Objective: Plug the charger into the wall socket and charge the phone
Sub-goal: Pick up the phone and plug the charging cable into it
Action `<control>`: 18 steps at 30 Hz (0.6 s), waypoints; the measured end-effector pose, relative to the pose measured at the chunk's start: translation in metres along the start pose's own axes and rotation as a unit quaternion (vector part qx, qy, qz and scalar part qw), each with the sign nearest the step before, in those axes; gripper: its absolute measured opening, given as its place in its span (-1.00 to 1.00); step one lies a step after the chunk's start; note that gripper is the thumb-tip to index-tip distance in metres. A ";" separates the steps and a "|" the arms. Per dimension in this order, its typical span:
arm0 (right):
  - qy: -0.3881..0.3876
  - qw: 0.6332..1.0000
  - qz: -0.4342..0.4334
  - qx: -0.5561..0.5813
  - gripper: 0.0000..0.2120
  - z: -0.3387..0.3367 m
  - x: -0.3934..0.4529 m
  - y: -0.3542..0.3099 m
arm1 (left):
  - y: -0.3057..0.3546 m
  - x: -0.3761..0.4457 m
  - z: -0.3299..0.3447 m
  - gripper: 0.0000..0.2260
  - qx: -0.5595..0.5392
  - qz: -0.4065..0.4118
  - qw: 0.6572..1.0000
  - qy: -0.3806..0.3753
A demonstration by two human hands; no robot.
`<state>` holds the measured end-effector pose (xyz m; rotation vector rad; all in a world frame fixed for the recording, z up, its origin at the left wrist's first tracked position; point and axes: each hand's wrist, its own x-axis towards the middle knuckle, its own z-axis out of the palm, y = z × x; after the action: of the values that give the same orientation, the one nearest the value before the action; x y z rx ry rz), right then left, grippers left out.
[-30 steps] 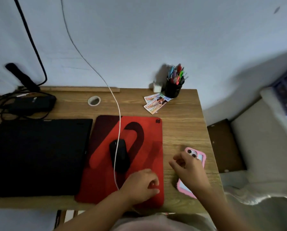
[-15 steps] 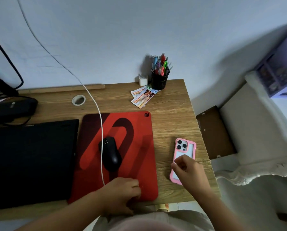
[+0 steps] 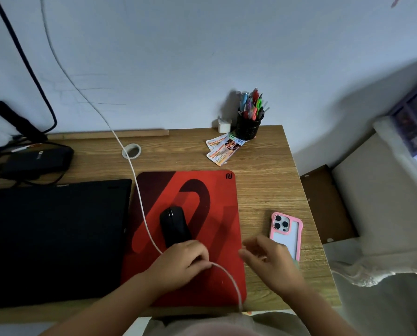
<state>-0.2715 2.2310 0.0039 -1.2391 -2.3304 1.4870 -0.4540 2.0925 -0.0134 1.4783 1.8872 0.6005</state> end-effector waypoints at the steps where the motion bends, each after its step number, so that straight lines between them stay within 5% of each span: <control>1: -0.036 0.999 -0.011 0.028 -0.83 0.002 0.000 -0.005 | 0.002 0.003 -0.003 -0.90 -0.022 -0.005 0.999 0.031; 4: -0.126 0.987 -0.036 0.095 -0.73 0.007 0.002 -0.019 | 0.009 0.011 -0.019 -0.82 -0.081 -0.011 0.989 0.122; 9: -0.064 0.989 -0.027 0.131 -0.86 0.003 0.016 -0.027 | -0.003 0.014 -0.043 -0.79 -0.083 -0.040 0.972 0.215; 13: -0.052 0.991 -0.035 0.119 -0.86 -0.005 0.025 -0.027 | -0.012 0.016 -0.044 -0.85 -0.048 -0.061 0.981 0.178; 16: -0.045 0.992 -0.072 0.088 -0.88 -0.001 0.027 -0.030 | 0.012 0.028 -0.030 -0.58 -0.067 -0.002 0.990 0.120; 18: -0.035 0.992 -0.095 0.078 -0.87 0.000 0.028 -0.032 | 0.029 0.039 -0.015 -0.58 -0.069 0.034 0.992 0.096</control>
<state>-0.3082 2.2439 0.0212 -0.9153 -2.2489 1.6338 -0.4514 2.1384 0.0089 1.4444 1.9014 0.9152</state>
